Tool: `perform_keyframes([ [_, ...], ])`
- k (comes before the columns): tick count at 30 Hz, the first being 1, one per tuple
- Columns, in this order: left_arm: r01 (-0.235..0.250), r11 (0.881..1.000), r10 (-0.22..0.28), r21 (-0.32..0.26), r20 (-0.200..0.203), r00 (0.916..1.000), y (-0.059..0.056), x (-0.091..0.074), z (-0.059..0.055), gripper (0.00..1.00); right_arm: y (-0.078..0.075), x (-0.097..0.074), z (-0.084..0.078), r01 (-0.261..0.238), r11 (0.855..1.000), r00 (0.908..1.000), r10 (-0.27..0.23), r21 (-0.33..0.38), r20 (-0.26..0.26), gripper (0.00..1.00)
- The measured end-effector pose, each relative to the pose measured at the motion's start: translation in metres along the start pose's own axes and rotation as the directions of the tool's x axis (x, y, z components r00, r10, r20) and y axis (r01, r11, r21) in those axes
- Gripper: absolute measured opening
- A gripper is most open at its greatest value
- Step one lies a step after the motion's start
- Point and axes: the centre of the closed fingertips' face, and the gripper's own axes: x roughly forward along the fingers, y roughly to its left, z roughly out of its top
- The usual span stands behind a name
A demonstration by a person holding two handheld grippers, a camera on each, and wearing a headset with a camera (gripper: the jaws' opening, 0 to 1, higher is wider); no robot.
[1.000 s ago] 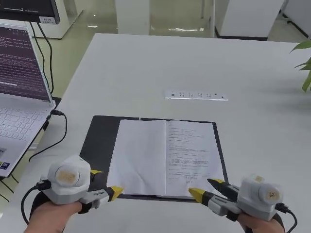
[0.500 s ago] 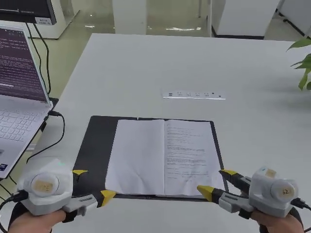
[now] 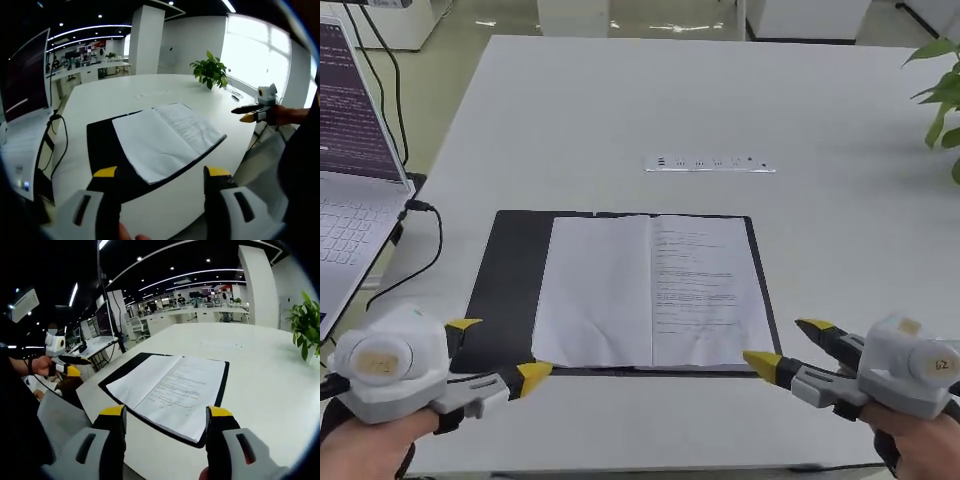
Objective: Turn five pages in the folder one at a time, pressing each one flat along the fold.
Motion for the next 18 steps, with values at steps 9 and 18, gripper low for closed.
perform_keyframes([
  [9,0.034,0.999,-0.034,0.019,-0.006,0.9994,-0.012,0.013,0.007,0.68,0.007,-0.003,-0.007,0.009,1.0,0.9999,-0.009,0.007,-0.008,0.64],
  [18,0.094,0.994,-0.092,0.049,-0.031,0.9953,-0.039,0.032,0.013,0.67,0.011,-0.006,-0.012,0.02,0.999,0.9998,-0.02,0.037,-0.001,0.64],
])
